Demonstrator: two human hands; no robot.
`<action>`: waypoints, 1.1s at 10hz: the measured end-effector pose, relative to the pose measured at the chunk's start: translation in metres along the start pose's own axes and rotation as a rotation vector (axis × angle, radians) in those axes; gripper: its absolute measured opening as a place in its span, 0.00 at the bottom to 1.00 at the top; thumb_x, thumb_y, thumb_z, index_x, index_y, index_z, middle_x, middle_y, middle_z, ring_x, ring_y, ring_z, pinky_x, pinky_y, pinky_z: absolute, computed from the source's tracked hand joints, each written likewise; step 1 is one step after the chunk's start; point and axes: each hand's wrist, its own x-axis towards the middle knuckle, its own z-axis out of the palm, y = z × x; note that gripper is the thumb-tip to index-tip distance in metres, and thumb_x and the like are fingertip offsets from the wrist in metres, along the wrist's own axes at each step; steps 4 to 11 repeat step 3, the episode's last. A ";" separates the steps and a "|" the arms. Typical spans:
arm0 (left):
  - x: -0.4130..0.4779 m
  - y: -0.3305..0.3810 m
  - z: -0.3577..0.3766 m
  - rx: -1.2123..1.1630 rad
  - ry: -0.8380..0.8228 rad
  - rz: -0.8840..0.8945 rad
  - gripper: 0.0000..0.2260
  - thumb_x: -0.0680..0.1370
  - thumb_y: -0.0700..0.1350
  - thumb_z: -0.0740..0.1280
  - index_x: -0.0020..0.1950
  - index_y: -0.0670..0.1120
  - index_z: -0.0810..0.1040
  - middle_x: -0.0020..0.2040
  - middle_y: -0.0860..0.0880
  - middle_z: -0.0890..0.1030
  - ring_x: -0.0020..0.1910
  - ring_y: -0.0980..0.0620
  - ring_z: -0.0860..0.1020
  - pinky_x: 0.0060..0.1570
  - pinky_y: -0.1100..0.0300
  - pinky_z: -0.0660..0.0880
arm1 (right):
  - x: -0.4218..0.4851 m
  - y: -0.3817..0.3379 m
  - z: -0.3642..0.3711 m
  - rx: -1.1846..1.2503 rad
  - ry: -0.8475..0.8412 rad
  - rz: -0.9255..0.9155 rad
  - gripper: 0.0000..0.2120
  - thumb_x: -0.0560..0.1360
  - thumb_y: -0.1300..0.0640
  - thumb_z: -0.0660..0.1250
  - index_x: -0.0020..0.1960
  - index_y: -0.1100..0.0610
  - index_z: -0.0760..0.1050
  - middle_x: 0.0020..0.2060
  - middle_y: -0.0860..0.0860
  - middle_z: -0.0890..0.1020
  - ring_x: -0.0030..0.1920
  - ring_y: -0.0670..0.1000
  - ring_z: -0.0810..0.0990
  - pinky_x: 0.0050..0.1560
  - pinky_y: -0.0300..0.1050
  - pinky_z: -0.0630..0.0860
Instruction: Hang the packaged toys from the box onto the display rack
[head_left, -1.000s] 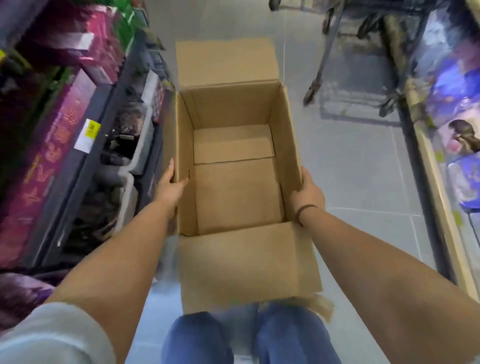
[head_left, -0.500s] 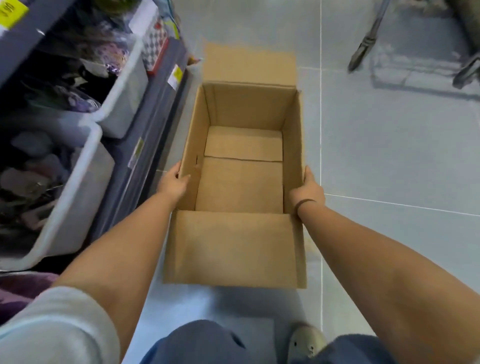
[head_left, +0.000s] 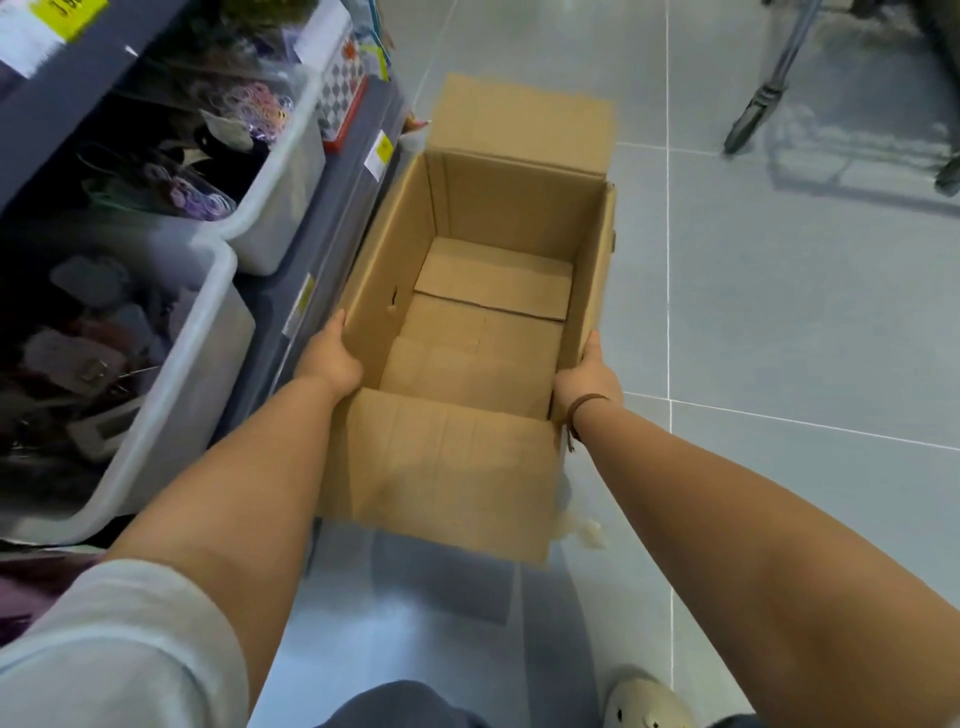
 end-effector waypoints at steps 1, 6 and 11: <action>-0.002 0.005 0.000 -0.044 0.025 -0.008 0.30 0.77 0.38 0.61 0.76 0.53 0.57 0.65 0.43 0.73 0.61 0.41 0.74 0.58 0.47 0.72 | 0.002 0.000 -0.008 0.001 -0.036 -0.015 0.34 0.79 0.58 0.55 0.78 0.46 0.41 0.61 0.58 0.77 0.45 0.57 0.76 0.43 0.47 0.72; -0.051 0.061 -0.030 -0.200 0.002 -0.099 0.26 0.76 0.39 0.62 0.74 0.51 0.62 0.64 0.46 0.74 0.58 0.45 0.74 0.55 0.51 0.74 | -0.027 -0.021 -0.050 -0.075 -0.120 0.042 0.34 0.78 0.51 0.59 0.78 0.53 0.45 0.72 0.61 0.65 0.69 0.62 0.67 0.69 0.55 0.66; -0.051 0.061 -0.030 -0.200 0.002 -0.099 0.26 0.76 0.39 0.62 0.74 0.51 0.62 0.64 0.46 0.74 0.58 0.45 0.74 0.55 0.51 0.74 | -0.027 -0.021 -0.050 -0.075 -0.120 0.042 0.34 0.78 0.51 0.59 0.78 0.53 0.45 0.72 0.61 0.65 0.69 0.62 0.67 0.69 0.55 0.66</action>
